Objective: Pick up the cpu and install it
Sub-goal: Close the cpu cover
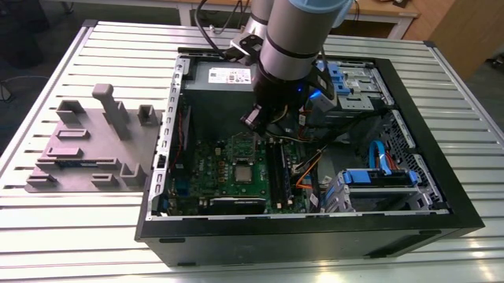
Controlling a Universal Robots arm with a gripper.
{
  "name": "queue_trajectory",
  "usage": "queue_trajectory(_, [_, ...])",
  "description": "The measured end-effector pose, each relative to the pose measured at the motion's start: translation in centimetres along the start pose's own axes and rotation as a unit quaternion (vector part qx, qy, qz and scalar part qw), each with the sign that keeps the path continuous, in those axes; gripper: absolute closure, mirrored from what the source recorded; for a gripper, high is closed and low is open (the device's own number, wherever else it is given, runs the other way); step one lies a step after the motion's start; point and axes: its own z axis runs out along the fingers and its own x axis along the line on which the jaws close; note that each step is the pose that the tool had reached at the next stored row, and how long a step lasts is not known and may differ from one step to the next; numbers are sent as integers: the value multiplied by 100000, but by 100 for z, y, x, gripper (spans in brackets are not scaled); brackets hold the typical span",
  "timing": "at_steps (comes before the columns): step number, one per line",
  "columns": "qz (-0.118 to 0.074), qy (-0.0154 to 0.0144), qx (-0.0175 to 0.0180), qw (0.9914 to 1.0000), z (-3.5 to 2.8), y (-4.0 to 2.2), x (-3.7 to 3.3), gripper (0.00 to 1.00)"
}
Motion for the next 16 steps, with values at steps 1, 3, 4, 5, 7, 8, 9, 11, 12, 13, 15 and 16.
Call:
queue_trajectory(1, [-106,23,0,100000,-4,4,1,90])
queue_trajectory(3, [-233,39,1,100000,-11,11,2,90])
queue_trajectory(4, [-266,42,0,100000,-13,12,2,90])
queue_trajectory(5, [-271,37,-1,100000,-13,13,1,90])
queue_trajectory(7, [-265,43,0,100000,-13,16,-2,90])
queue_trajectory(8, [-266,39,-2,100000,-13,18,-4,90])
queue_trajectory(9, [-265,44,1,100000,-13,19,-6,90])
queue_trajectory(11, [-268,39,-1,100000,-14,20,-6,90])
queue_trajectory(12, [-267,44,2,100000,-15,21,-7,90])
queue_trajectory(13, [-271,44,-1,100000,-16,21,-7,90])
queue_trajectory(15, [-278,39,-2,100000,-20,22,-8,90])
queue_trajectory(16, [-283,41,-1,100000,-23,23,-8,90])
